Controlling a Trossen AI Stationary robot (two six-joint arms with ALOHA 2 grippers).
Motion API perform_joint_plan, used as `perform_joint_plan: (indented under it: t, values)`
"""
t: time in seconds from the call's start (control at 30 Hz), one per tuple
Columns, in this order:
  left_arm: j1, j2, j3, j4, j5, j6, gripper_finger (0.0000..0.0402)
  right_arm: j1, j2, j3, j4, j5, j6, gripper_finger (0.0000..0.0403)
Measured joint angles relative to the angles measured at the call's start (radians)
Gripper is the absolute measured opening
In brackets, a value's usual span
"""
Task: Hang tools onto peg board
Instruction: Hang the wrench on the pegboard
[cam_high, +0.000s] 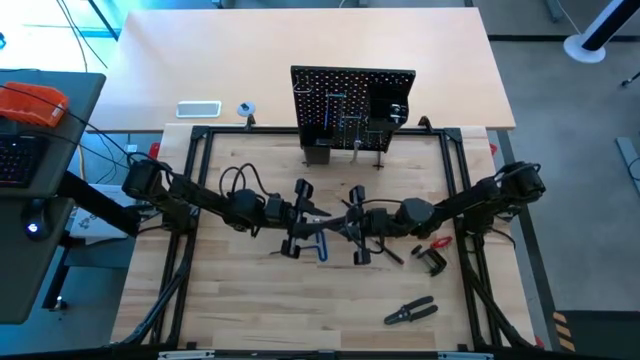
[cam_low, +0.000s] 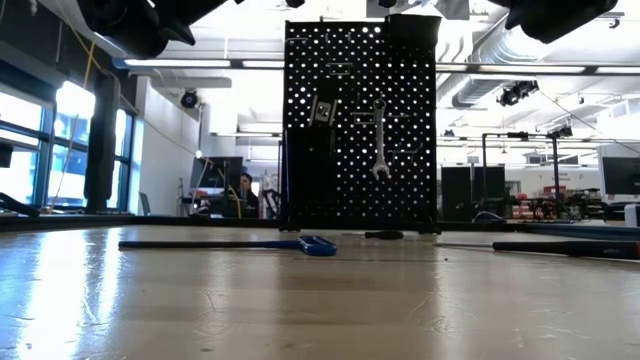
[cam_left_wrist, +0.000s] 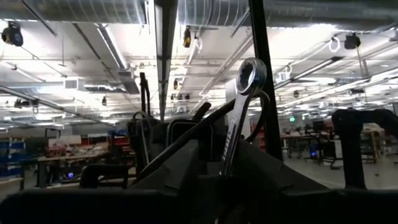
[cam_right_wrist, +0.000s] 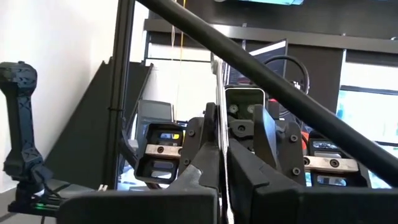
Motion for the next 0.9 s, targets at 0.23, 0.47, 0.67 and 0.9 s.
perform_joint_plan:
  t: [0.23, 0.47, 0.67, 0.9]
  values:
    - [0.000, 0.000, 0.000, -0.022, 0.004, 0.004, 0.0091, -0.005, 0.000, -0.001, -0.002, 0.002, 0.002, 0.0001]
    - [0.000, 0.000, 0.000, -0.032, 0.006, 0.009, 0.0097, -0.006, 0.000, -0.001, -0.005, 0.004, 0.003, 0.0001]
    - [-0.007, 0.008, 0.014, -0.044, 0.022, 0.008, 0.0104, -0.010, 0.000, -0.001, -0.005, -0.002, 0.006, 0.0001]
    - [-0.011, 0.016, 0.035, -0.092, 0.000, 0.022, 0.0104, -0.012, -0.001, -0.002, -0.013, 0.012, 0.017, 0.0001]
